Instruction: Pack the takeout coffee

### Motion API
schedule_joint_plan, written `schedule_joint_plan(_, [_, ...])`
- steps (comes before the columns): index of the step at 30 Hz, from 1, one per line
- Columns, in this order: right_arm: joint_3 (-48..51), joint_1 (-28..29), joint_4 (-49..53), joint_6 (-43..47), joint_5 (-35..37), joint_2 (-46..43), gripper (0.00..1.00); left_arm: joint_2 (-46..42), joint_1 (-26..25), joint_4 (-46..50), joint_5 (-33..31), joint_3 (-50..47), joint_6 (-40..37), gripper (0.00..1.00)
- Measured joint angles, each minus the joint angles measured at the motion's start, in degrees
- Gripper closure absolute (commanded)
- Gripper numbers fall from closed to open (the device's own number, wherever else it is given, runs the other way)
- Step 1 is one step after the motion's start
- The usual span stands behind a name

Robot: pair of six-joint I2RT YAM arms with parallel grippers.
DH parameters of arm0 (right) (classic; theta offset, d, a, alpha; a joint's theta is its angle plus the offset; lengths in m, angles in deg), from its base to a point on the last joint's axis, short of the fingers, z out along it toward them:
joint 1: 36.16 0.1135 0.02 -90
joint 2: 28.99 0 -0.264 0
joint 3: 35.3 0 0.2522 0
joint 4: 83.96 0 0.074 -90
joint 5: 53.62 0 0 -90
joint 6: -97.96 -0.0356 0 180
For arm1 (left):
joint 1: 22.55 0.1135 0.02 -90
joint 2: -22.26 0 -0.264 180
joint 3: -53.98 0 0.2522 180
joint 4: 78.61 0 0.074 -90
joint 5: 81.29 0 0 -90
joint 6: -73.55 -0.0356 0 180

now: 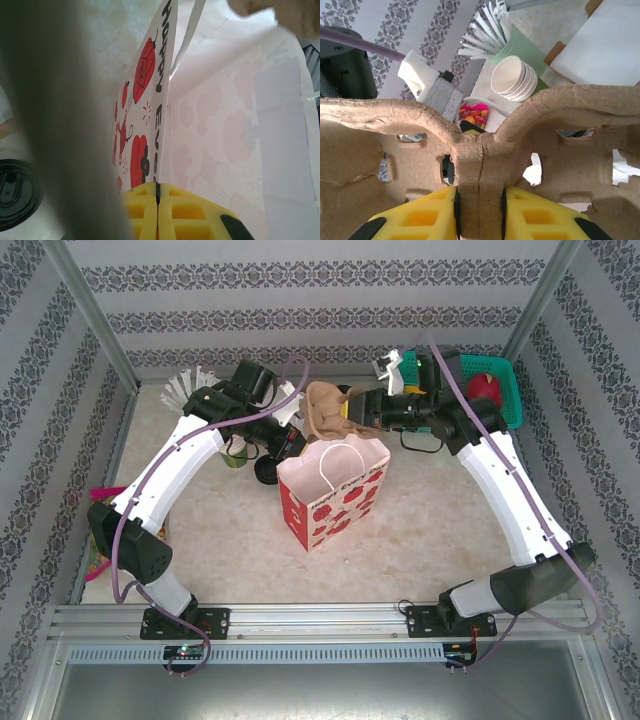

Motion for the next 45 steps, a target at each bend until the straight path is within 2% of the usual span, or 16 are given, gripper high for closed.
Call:
schedule_joint_plan(10, [4.7,0.3,0.6,1.0,-1.7,0.2,0.73,0.9,0.0,0.0,0.2,0.2,-0.7,1.00])
schedule_joint_plan(22, [5.4,0.3,1.8,4.1,-1.7,-0.2,0.73,1.4,0.0,0.0,0.2,1.0,-1.4,1.00])
schedule_joint_plan(37, [6.2,3.6,2.8,4.2,-2.7,-2.3,0.73,2.5,0.0,0.2,0.2,2.1,-1.8,1.00])
schedule_joint_plan(45, [7.9,3.0,8.5,7.2,5.2,-1.1,0.73,2.5,0.0,0.3,0.5,2.7,-2.9,1.00])
